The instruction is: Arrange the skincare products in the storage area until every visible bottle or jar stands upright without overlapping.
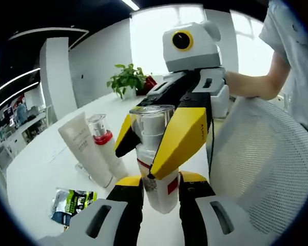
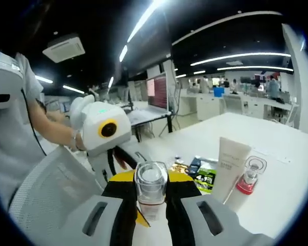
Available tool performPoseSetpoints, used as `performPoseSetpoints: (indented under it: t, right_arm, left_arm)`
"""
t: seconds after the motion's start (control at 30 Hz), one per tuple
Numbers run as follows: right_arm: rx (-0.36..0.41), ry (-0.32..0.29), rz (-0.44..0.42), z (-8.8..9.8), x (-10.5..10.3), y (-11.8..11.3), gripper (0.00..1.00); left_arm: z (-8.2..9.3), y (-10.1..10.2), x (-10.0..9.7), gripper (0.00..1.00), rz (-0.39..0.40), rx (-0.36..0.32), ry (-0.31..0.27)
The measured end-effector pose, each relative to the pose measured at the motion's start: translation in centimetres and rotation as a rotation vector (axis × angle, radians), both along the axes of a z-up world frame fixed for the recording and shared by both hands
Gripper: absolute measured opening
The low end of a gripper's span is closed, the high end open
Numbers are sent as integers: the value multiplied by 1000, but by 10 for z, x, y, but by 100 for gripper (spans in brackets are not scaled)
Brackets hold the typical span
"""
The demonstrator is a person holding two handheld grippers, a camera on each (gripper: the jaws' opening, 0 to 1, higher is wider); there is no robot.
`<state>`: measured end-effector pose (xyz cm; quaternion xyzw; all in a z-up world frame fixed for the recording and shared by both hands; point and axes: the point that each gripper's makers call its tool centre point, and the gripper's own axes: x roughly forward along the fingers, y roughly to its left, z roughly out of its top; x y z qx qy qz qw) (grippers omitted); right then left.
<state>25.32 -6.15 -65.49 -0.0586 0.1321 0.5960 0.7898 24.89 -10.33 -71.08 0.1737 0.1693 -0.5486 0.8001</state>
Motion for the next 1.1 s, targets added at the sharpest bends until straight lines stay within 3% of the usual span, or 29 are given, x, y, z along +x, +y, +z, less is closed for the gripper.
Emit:
performPoseSetpoints:
  t: [0.13, 0.27, 0.37, 0.67, 0.9, 1.1]
  right_arm:
    - [-37, -65, 74, -2, -12, 5, 19]
    - [-43, -97, 137, -1, -24, 9, 19]
    - [-54, -159, 195, 0, -31, 12, 19]
    - [-68, -110, 205, -7, -36, 12, 20]
    - [-127, -72, 149, -21, -30, 7, 21]
    - [-147, -86, 134, -25, -26, 4, 25]
  left_arm:
    - [-2, 0, -11, 31, -106, 21, -6]
    - [-1, 3, -13, 27, -116, 15, -11]
    - [-1, 1, -16, 27, -134, 9, -9]
    - [-11, -2, -22, 24, -136, 13, 50]
    - [-19, -1, -17, 23, -90, 31, 47]
    - [-17, -4, -19, 23, -101, -2, 47]
